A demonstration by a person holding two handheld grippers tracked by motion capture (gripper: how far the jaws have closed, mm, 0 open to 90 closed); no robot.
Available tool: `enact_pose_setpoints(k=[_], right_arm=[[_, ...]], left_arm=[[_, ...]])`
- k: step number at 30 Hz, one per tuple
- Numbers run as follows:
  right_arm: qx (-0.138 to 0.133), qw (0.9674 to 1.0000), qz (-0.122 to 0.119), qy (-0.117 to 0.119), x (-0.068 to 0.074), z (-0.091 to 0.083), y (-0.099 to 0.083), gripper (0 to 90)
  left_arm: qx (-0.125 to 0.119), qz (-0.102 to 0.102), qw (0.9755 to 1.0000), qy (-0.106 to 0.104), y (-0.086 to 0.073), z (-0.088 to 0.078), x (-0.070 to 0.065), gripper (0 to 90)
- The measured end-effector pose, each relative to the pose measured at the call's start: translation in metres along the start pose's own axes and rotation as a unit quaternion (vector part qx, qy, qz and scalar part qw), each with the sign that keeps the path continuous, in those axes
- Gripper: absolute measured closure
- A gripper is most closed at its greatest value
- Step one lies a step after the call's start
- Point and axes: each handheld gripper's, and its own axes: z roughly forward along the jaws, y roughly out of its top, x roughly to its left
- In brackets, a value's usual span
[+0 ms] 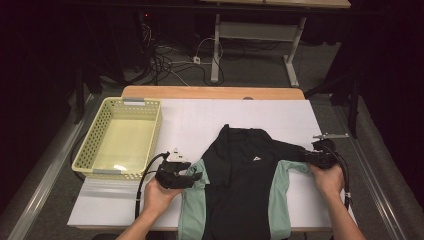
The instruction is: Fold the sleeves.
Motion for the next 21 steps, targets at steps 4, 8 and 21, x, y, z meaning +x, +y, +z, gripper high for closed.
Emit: enact_pose_setpoints(k=[4, 8, 21], right_arm=[[-0.001, 1.0, -0.004, 0.008, 0.001, 0.0, 0.0, 87.5], [-0.005, 0.9998, 0.001, 0.017, -0.001, -0.001, 0.0, 87.6], [-0.038, 0.9983, -0.018, 0.041, 0.012, -0.019, 0.005, 87.6]], left_arm=[[-0.001, -0.003, 1.0, -0.003, 0.0, 0.001, 0.001, 41.4], [-0.004, -0.004, 1.0, -0.002, 0.0, 0.0, 0.001, 41.4], [-0.011, -0.005, 0.9999, 0.001, 0.0, -0.003, 0.001, 41.4]])
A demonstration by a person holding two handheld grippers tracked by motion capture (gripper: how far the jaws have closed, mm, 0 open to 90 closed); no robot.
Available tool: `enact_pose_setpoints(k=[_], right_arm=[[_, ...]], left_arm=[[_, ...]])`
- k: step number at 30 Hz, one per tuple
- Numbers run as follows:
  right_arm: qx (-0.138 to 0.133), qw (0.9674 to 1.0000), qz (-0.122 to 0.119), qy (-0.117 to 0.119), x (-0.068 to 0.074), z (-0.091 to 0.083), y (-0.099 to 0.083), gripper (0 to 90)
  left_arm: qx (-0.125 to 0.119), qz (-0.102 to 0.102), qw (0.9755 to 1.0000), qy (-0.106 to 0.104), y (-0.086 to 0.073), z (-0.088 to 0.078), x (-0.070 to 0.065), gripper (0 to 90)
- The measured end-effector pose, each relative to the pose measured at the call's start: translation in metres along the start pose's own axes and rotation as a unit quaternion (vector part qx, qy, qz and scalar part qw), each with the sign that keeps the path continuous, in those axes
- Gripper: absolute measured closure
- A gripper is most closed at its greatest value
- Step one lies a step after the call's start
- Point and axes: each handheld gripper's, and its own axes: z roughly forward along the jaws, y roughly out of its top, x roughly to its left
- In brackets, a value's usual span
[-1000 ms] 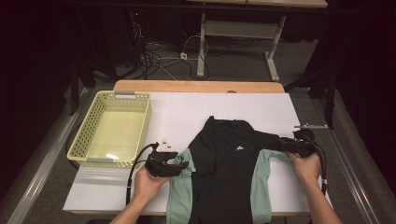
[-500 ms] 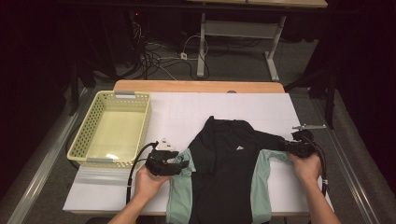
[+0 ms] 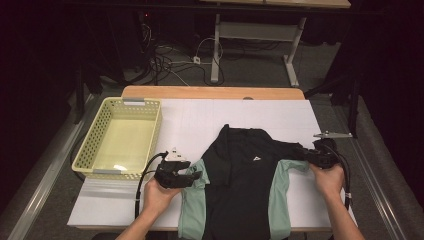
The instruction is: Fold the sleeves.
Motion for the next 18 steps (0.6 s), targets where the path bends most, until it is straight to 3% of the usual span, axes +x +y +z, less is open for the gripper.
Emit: enact_pose_setpoints(k=[18], right_arm=[[-0.038, 0.9973, -0.053, 0.035, 0.038, -0.025, 0.008, 87.5]], left_arm=[[0.0, 0.002, 1.0, 0.002, 0.0, 0.0, -0.001, 41.4]])
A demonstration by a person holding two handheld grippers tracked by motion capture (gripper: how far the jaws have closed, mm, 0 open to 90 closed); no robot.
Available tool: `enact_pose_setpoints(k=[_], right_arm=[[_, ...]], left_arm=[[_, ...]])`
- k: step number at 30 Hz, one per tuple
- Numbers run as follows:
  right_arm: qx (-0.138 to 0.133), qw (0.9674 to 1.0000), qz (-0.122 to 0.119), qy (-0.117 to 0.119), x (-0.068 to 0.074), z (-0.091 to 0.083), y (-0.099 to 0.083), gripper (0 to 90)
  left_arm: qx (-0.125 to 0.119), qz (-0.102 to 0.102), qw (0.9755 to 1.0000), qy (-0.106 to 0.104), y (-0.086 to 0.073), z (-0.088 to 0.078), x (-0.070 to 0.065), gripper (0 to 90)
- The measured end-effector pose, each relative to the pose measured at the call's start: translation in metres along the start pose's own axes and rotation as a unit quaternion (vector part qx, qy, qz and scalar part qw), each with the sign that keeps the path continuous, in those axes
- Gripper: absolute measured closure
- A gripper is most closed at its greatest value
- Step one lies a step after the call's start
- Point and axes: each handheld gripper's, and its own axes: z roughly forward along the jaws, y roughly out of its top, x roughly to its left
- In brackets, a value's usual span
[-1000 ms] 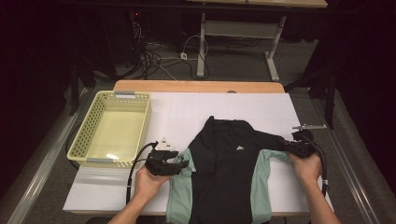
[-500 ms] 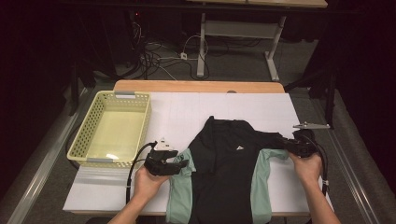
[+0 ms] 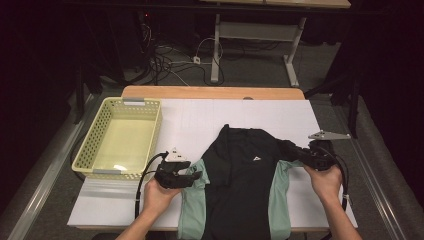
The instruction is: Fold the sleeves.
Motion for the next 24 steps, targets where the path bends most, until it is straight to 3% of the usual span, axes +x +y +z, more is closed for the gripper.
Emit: enact_pose_setpoints(k=[9, 24], right_arm=[[0.001, 0.9988, -0.047, 0.015, 0.032, 0.003, 0.009, 87.4], [0.029, 0.9919, -0.112, 0.052, 0.09, 0.027, 0.013, 87.2]], left_arm=[[0.0, 0.001, 1.0, 0.001, 0.0, -0.001, 0.0, 41.4], [0.003, 0.003, 1.0, 0.0, 0.0, 0.0, -0.001, 41.4]])
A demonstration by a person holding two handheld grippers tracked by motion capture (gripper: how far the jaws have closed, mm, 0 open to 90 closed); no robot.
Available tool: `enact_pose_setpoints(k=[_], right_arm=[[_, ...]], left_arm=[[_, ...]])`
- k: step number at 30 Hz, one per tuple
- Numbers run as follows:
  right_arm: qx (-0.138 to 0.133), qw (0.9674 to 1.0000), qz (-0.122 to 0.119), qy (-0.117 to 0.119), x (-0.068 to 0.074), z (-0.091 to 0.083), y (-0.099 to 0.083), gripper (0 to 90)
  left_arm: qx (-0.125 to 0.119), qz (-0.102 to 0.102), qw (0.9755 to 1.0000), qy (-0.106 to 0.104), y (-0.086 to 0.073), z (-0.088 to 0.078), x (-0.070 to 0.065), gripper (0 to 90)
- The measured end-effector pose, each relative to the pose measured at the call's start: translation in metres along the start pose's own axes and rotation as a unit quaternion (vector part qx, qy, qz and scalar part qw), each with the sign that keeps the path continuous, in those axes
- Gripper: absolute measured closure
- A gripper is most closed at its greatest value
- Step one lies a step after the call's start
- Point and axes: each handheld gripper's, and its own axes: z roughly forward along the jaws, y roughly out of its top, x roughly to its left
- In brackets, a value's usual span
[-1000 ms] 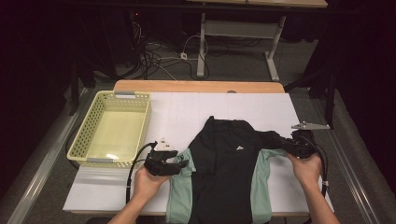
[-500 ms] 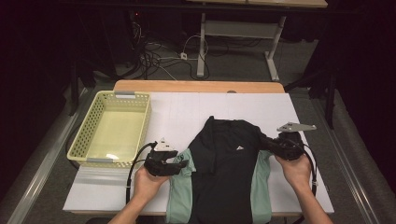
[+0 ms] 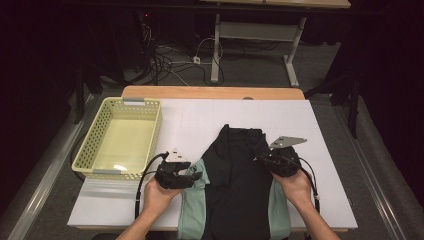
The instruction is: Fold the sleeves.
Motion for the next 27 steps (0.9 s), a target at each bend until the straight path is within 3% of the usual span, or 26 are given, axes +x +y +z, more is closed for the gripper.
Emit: enact_pose_setpoints(k=[10, 16, 22, 27], right_arm=[[0.032, 0.9994, -0.005, 0.01, 0.01, 0.025, 0.0, 85.6], [0.042, 0.9988, -0.004, 0.025, 0.016, 0.032, -0.002, 77.9], [0.009, 0.9988, 0.014, 0.046, 0.013, 0.02, 0.001, 70.4], [-0.021, 0.9988, 0.023, 0.038, 0.005, -0.002, 0.005, 74.4]], left_arm=[[0.005, 0.001, 1.0, -0.001, 0.0, 0.002, 0.0, 41.4], [0.005, -0.002, 1.0, -0.002, 0.0, 0.003, 0.0, 41.4], [0.005, -0.002, 1.0, -0.002, 0.0, 0.003, 0.0, 41.3], [0.005, -0.002, 1.0, -0.002, 0.0, 0.003, 0.0, 41.3]])
